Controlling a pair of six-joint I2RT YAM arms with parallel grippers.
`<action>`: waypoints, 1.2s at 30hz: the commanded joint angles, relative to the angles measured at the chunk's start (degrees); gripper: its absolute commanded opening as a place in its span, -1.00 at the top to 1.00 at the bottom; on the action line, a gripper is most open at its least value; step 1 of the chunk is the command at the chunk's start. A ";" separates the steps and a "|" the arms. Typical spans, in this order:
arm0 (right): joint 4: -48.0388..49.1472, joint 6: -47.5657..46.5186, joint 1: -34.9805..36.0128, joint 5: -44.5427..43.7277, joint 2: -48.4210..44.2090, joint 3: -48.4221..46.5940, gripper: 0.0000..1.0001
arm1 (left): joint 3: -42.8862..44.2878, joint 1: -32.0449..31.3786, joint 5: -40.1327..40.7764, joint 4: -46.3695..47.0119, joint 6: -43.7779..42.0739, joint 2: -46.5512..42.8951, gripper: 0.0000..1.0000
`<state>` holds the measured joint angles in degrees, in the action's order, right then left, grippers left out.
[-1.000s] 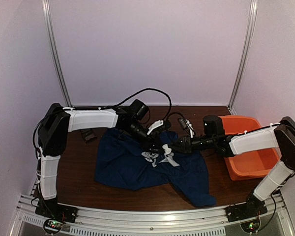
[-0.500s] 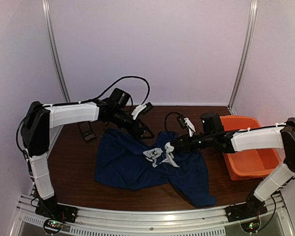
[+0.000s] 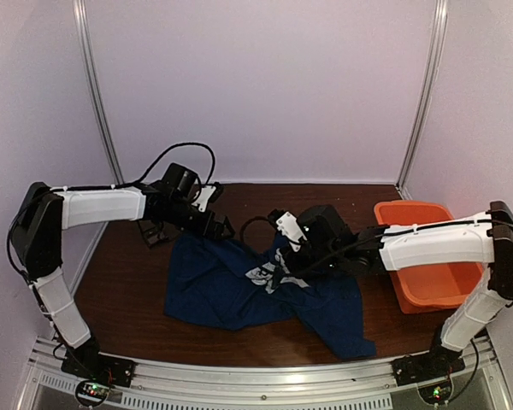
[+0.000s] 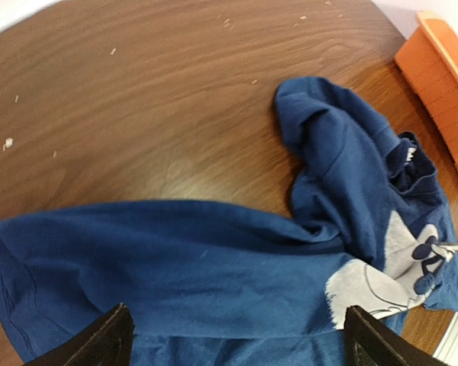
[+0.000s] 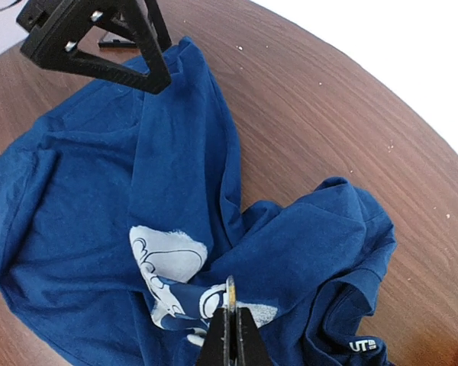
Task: Pin the brooch onto the clothing
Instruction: Place the brooch on the flattened clothing, then pick up the clothing with brooches from the center of the board.
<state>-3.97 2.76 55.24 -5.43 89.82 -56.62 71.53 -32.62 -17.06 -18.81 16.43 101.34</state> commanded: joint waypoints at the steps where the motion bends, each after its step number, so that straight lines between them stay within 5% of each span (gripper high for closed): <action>1: -5.87 -4.63 5.55 -16.30 4.62 -4.19 0.97 | -0.99 2.30 0.02 5.25 4.15 0.17 -0.95; 7: -10.52 -4.55 9.44 -24.32 9.78 -9.05 0.59 | -1.52 3.00 -0.32 5.74 5.01 -0.18 -0.95; 15: -13.43 -4.51 9.30 -15.35 4.56 -9.97 -0.29 | -1.57 3.00 -0.51 5.89 5.12 -0.57 -0.95; 19: -12.96 -4.17 7.56 -12.45 0.77 -8.48 -0.45 | -1.69 3.08 -0.44 6.31 5.02 -0.87 -0.95; 22: -11.68 -3.02 5.65 -10.14 -2.47 -6.65 -0.98 | -1.82 3.09 -0.08 6.56 5.02 -0.89 -0.95; 36: -7.61 3.03 -4.64 -4.74 -12.81 -0.49 -1.00 | -2.88 3.35 0.49 8.58 5.00 -1.49 -0.95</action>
<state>-13.28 3.18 52.45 -11.84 79.31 -58.59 69.63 -29.69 -17.10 -13.19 21.17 101.60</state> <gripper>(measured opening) 0.997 0.976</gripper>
